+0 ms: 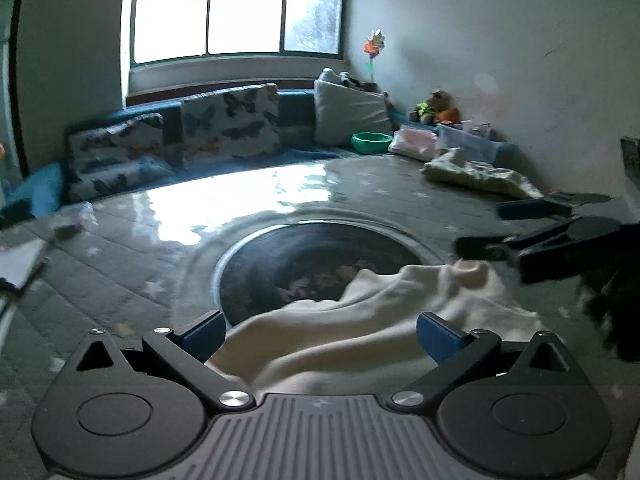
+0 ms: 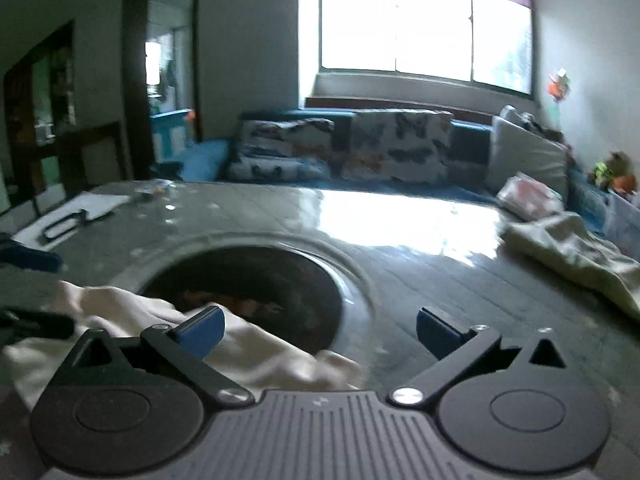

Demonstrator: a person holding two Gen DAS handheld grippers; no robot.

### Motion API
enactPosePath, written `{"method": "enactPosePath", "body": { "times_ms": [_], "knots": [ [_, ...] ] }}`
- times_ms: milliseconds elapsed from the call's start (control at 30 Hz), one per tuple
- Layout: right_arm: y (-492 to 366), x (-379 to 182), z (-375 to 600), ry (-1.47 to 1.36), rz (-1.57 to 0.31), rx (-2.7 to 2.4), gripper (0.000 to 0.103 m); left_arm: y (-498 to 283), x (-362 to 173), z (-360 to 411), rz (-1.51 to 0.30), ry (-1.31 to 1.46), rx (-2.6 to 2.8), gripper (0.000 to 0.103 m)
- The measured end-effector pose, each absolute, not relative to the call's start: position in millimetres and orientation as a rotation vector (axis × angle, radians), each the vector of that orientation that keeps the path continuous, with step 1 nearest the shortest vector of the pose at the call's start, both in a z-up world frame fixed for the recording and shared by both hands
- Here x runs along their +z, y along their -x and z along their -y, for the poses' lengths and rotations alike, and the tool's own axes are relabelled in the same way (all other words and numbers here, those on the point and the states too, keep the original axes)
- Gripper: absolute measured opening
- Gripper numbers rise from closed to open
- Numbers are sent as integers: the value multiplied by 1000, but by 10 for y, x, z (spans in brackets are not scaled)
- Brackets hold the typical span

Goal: Fold clothes

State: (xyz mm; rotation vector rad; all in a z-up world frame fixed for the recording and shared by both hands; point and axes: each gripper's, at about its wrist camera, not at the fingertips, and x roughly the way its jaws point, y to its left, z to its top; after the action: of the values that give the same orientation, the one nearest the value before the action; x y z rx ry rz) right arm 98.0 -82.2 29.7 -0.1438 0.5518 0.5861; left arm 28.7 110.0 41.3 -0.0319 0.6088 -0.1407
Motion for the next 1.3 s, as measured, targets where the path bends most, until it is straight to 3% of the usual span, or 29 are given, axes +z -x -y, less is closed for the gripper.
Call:
{"method": "enactPosePath", "body": {
  "times_ms": [633,967,1300],
  "knots": [
    [-1328,-36,264,232,-719,665,103,-742,162,-1181,-734,94,-161,101],
    [-1504,-149,369,92,-794,623,103,-850,63,-1344,-758,188,-98,102],
    [-1388,1,498,44,-704,606,103,-787,158,-1461,-698,222,29,103]
  ]
}}
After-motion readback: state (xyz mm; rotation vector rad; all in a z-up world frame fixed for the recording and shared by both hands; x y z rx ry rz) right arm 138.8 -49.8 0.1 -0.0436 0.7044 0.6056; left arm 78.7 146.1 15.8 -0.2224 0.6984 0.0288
